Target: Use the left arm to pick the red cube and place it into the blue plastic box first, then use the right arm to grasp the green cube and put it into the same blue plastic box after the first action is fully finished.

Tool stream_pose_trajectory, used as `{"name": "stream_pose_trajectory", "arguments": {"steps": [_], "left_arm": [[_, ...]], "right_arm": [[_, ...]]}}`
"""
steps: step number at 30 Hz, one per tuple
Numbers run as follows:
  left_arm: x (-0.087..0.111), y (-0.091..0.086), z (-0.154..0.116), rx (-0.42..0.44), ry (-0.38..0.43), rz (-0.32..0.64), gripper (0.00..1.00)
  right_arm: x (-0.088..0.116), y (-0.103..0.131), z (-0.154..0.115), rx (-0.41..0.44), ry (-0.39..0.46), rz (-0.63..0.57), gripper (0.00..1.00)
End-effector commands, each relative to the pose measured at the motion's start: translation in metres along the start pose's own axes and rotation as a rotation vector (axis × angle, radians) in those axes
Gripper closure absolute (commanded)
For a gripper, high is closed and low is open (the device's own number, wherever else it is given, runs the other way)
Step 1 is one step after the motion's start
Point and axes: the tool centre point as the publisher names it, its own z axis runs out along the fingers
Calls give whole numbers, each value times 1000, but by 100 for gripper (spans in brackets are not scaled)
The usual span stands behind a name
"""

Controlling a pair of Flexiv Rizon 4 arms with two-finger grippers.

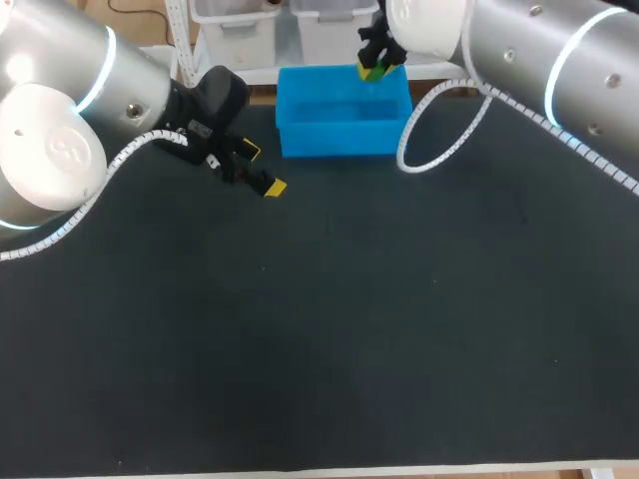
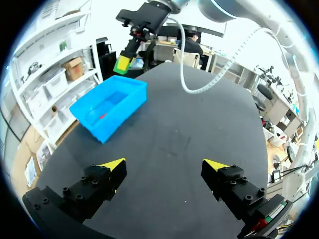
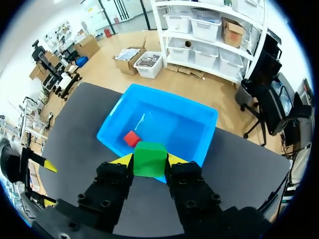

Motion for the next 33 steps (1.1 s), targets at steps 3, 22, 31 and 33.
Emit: {"name": "stream_pose_trajectory", "arguments": {"steps": [3, 22, 31, 33], "left_arm": [[1, 1, 0, 2, -5, 3, 0], [1, 1, 0, 2, -5, 3, 0], [1, 1, 0, 2, -5, 3, 0], [1, 1, 0, 2, -5, 3, 0]], "right_arm": [[-14, -14, 19, -17, 60, 0, 100], [-23, -36, 45, -21, 83, -6, 100], [-23, -37, 45, 15, 87, -3, 0], [-23, -36, 44, 16, 86, 0, 0]]}}
